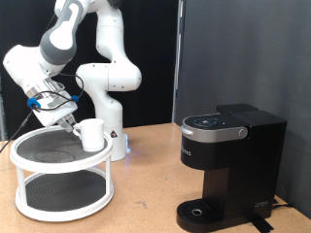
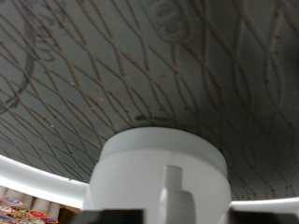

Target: Make a cup of coffee with the keurig machine

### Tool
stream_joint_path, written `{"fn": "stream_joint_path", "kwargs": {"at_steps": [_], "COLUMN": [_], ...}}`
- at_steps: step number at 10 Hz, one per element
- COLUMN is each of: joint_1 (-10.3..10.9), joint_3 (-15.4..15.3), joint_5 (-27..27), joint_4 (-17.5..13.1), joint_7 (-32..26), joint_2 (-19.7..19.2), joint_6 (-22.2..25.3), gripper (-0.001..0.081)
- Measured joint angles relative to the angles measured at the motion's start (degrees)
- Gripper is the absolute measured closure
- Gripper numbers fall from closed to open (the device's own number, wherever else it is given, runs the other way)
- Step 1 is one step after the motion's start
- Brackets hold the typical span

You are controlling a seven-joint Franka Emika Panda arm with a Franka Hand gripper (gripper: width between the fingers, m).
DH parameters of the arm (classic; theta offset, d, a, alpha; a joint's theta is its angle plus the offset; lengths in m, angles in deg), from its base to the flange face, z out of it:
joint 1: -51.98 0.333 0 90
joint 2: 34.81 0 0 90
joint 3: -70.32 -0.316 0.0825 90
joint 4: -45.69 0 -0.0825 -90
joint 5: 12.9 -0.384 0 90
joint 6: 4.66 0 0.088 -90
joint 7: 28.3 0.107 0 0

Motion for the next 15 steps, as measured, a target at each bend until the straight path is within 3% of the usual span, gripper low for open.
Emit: {"fn": "stream_joint_path", "kwargs": {"at_steps": [1,2,4,8,11,15], "joint_1": [0.0,0.0,0.0,0.0,-0.7,-2.4], "joint_3": [0.0,0.0,0.0,0.0,-0.1,-0.3], "joint_5": [-0.6,-0.9,-1.0,-1.0,-0.8,-0.6], "joint_4": [0.0,0.0,0.1,0.0,-1.6,-4.3], "joint_7": [-0.7,-1.3,-2.1,-2.4,-0.9,3.6], "joint_2": [-0.4,-0.7,-1.2,-1.7,-1.2,3.2], "joint_6": [-0.3,-0.7,-1.4,-1.5,4.2,11.9], "gripper": [0.0687,0.0768,0.0799,0.0806,0.0806,0.0806]}}
